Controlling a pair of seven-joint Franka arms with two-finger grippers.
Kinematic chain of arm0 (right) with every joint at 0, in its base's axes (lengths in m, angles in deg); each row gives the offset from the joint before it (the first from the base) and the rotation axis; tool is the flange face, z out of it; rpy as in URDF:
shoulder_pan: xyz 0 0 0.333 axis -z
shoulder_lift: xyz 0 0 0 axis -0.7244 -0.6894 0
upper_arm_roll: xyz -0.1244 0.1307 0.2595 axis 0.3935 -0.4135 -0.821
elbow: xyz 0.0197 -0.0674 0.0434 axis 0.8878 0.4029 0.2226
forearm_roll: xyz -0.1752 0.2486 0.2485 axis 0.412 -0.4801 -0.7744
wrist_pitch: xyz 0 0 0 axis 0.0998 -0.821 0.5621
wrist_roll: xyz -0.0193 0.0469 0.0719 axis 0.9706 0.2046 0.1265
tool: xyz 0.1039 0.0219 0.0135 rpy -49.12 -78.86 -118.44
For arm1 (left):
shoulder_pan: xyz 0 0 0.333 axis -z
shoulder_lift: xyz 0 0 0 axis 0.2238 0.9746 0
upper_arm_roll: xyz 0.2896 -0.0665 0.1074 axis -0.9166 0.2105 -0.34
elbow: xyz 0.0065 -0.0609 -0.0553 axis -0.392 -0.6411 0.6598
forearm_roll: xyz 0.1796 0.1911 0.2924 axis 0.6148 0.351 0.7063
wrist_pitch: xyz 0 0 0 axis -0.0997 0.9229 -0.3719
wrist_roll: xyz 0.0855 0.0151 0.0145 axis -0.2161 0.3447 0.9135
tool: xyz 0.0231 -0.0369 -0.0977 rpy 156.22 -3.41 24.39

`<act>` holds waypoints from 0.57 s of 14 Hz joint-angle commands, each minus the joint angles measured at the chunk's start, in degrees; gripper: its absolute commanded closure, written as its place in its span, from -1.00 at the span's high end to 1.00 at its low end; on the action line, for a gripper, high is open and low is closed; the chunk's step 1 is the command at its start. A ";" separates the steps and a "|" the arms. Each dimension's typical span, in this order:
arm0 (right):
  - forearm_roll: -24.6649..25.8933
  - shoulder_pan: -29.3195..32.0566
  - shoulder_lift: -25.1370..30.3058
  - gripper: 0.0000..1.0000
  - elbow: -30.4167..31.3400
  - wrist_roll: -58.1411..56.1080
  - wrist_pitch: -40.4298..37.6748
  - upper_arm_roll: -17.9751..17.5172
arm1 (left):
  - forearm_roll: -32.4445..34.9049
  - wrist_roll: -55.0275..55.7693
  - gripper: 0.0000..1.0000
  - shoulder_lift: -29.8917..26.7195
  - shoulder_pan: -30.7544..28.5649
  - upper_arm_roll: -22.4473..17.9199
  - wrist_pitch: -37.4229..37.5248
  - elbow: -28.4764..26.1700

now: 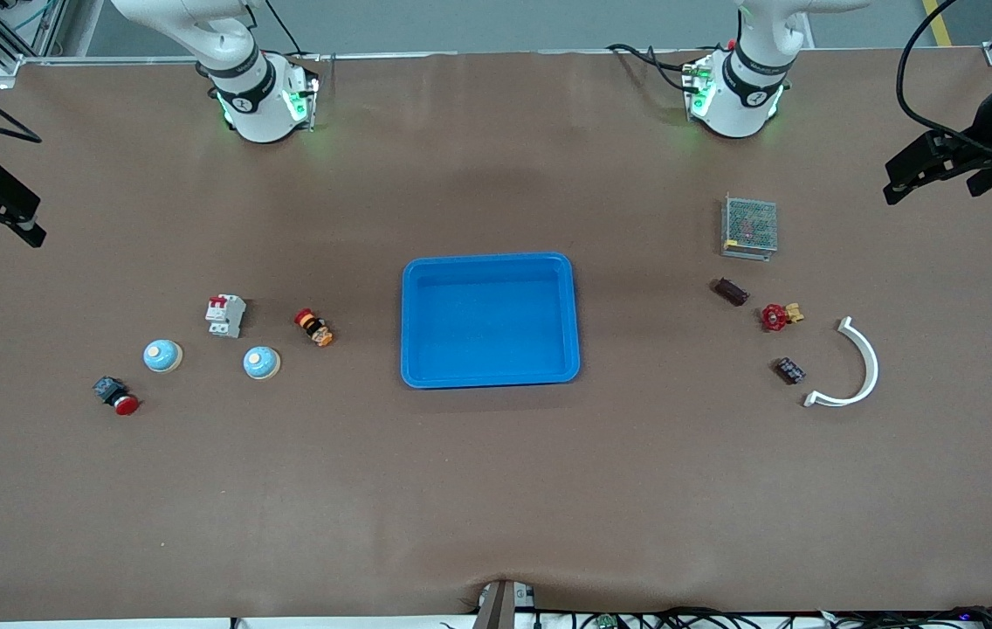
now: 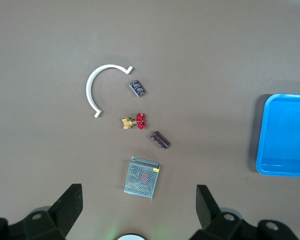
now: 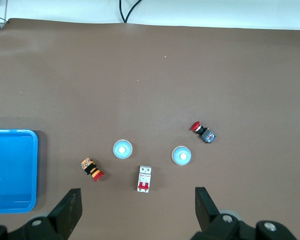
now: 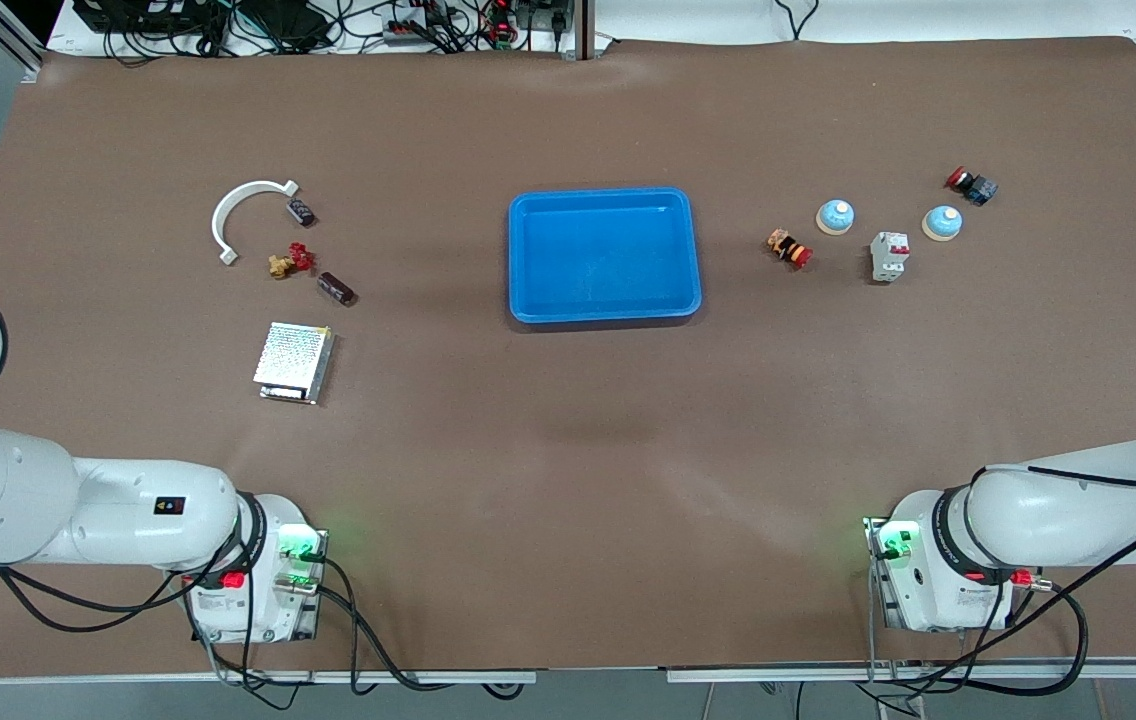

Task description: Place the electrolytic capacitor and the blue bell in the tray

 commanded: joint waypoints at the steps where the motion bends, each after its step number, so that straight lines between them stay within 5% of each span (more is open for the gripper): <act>1: 0.37 -0.20 -0.63 1.00 -1.43 0.18 -0.77 0.11 | 0.50 -0.17 1.00 -0.16 -0.01 0.05 0.92 0.71; 8: 0.37 -0.20 -0.63 1.00 -1.43 0.09 -0.69 0.11 | 1.64 -0.08 1.00 1.78 -0.10 0.05 0.75 -1.30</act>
